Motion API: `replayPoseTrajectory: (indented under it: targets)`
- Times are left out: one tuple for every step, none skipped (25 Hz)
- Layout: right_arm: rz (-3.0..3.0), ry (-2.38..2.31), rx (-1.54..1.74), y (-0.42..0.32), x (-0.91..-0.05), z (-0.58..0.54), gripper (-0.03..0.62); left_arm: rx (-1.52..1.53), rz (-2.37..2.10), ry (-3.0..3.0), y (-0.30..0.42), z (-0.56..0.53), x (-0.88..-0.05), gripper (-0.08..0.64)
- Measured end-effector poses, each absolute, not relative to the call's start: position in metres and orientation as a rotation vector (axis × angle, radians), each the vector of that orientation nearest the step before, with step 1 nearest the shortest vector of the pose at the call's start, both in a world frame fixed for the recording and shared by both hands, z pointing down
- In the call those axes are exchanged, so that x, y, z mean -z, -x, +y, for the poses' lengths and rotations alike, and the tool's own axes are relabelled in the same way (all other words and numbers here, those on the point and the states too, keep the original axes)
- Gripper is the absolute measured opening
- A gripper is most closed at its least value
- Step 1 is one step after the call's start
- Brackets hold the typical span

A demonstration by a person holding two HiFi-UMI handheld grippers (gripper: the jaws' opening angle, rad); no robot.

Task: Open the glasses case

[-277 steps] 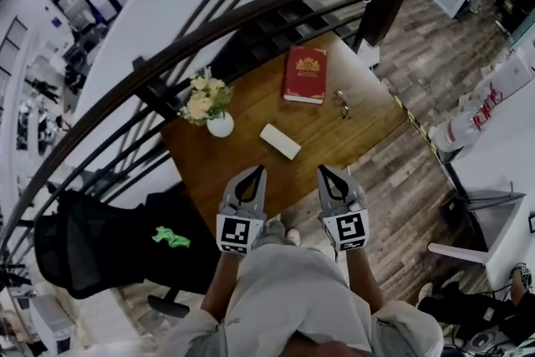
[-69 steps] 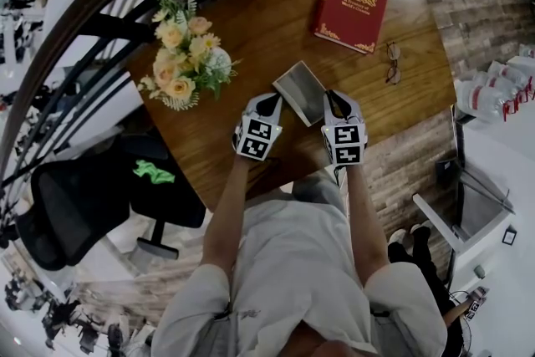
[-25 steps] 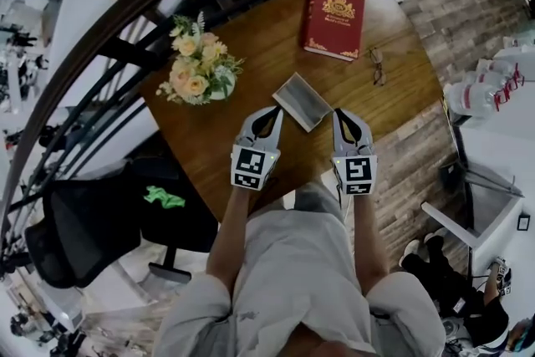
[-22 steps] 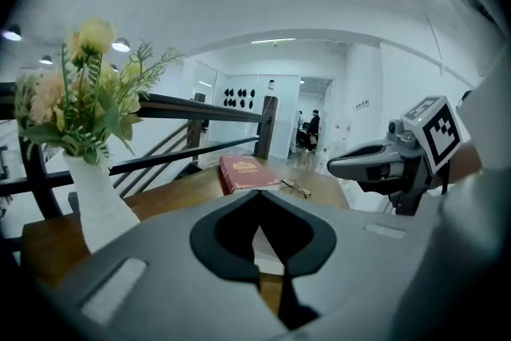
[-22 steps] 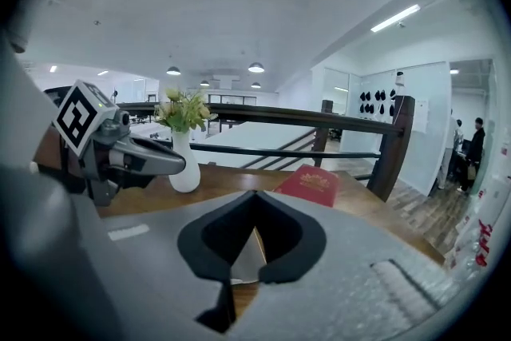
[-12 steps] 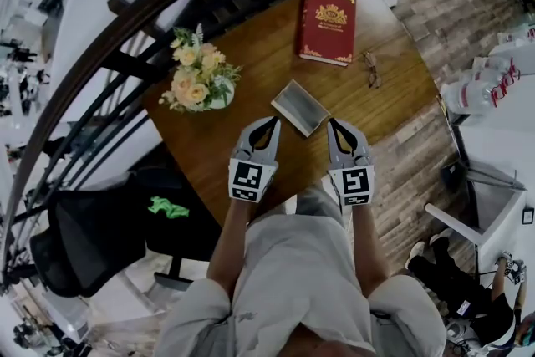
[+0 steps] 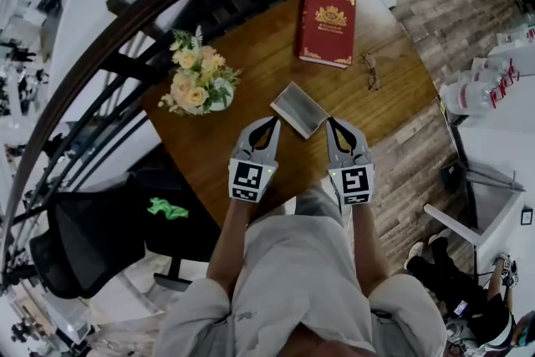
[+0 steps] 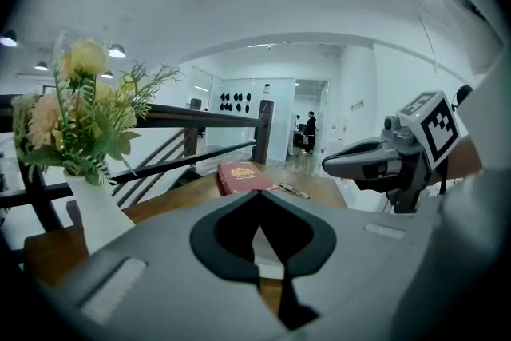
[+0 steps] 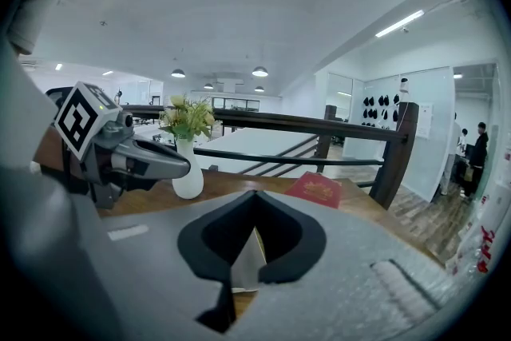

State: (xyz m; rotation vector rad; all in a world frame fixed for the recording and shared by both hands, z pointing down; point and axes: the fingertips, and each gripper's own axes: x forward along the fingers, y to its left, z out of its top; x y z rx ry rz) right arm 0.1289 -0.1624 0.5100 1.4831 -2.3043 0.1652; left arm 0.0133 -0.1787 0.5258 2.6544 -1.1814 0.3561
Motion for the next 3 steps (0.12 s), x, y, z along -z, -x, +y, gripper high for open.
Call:
replayPoseTrajectory:
  targets:
    - [-2.305, -1.483, -0.165, -0.1285, -0.5097, -0.1632, 0.002, -0.356, -1.181, -2.654, -0.0133, -0.1794, -0.5259, 0.018]
    - [-2.305, -1.483, -0.165, -0.1282, -0.5096, -0.1641, 0.002, -0.356, -1.181, -2.654, -0.0133, -0.1801, -0.5259, 0.019]
    - [-2.305, -1.483, -0.165, -0.1279, -0.5094, -0.1650, 0.002, -0.356, -1.180, -2.654, -0.0134, -0.1809, -0.5260, 0.018]
